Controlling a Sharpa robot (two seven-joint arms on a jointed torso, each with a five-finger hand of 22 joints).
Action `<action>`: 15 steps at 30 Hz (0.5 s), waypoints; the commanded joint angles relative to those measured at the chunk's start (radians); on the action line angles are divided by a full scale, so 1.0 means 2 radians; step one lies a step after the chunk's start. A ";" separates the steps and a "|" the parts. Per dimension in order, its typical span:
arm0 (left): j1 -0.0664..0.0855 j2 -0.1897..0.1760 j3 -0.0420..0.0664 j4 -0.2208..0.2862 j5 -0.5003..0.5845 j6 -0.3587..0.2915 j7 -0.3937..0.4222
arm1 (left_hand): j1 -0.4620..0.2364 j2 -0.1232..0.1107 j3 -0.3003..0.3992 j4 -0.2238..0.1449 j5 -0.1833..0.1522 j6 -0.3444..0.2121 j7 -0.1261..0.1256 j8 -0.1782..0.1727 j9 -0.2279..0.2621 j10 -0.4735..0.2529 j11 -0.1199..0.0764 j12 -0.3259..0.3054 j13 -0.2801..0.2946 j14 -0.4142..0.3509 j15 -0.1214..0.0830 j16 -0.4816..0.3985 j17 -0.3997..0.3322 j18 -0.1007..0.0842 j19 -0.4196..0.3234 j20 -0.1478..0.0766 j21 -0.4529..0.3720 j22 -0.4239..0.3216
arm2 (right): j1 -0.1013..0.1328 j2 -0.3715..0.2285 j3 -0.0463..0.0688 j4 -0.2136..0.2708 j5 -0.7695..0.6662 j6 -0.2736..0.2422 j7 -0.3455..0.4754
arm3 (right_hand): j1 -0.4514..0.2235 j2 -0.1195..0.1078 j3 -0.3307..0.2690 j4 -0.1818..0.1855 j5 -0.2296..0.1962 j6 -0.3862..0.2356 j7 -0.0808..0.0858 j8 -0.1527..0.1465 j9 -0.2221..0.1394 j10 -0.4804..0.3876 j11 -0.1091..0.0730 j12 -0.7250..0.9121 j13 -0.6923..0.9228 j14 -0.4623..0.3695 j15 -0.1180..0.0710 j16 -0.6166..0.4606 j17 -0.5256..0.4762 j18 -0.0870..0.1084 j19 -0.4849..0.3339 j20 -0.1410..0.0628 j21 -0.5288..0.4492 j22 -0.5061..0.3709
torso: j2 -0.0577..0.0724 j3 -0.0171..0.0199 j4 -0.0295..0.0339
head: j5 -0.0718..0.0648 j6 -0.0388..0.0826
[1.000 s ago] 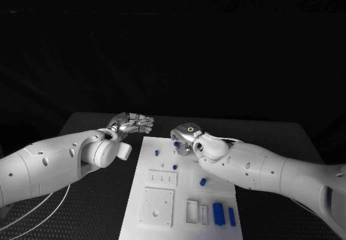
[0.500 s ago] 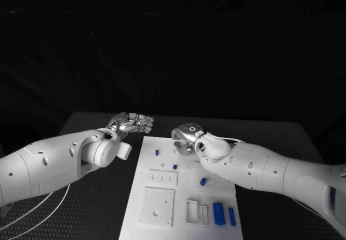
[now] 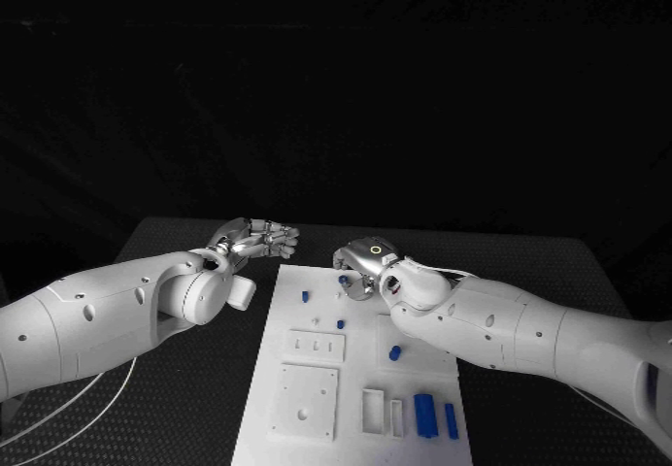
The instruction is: Assemble the parts on the task board
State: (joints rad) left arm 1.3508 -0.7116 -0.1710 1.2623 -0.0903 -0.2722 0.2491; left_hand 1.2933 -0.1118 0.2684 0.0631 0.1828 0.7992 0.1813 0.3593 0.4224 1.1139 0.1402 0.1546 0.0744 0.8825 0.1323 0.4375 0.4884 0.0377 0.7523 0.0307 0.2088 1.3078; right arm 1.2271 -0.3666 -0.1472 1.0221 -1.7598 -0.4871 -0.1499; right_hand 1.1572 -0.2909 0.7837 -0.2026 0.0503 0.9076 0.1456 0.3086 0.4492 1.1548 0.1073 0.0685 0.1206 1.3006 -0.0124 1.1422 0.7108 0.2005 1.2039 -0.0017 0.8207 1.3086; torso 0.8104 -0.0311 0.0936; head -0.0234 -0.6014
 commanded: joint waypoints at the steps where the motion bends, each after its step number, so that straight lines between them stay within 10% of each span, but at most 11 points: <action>1: 0.001 0.000 0.001 0.001 -0.002 0.007 0.002 | -0.005 0.000 -0.001 -0.001 -0.003 0.003 0.000 -0.003 -0.001 0.003 0.000 -0.003 -0.001 -0.002 0.002 -0.002 -0.001 0.008 0.000 0.002 0.000 0.011 | 0.000 0.000 0.000 0.000 0.003 -0.003 0.003 | -0.005 -0.001 0.000 0.003 0.000 0.001 0.002 0.002 -0.001 0.005 0.001 0.001 -0.001 0.000 0.004 0.002 -0.001 0.031 0.004 -0.001 -0.002 0.006 | 0.000 -0.0002 0.0002 | 0.000 0.000; 15: 0.001 0.000 0.001 -0.001 -0.003 0.008 0.001 | -0.005 0.000 -0.001 -0.001 -0.003 0.004 0.000 -0.003 -0.001 0.003 0.000 -0.004 -0.001 -0.002 0.002 -0.002 -0.001 0.008 0.000 0.003 0.000 0.011 | 0.000 0.000 0.000 -0.002 0.003 -0.006 -0.003 | -0.005 0.001 0.005 0.012 0.000 0.003 0.004 0.003 -0.002 0.009 0.000 0.001 -0.004 0.000 0.003 0.004 -0.002 0.031 0.005 -0.002 -0.003 0.006 | 0.000 -0.0001 0.0005 | -0.001 0.000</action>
State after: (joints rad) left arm 1.3508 -0.7128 -0.1710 1.2597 -0.0918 -0.2716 0.2473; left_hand 1.2933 -0.1118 0.2684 0.0631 0.1828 0.7986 0.1819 0.3593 0.4225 1.1139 0.1402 0.1509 0.0745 0.8825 0.1322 0.4375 0.4885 0.0376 0.7523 0.0307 0.2088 1.3076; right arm 1.2272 -0.3673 -0.1467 1.0193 -1.7511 -0.4924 -0.1517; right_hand 1.1504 -0.2894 0.7938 -0.1816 0.0503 0.9139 0.1485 0.3086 0.4455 1.1655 0.1038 0.0685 0.1128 1.3010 -0.0127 1.1460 0.7071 0.2007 1.2096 -0.0035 0.8207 1.3086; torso 0.8105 -0.0315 0.0942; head -0.0253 -0.6023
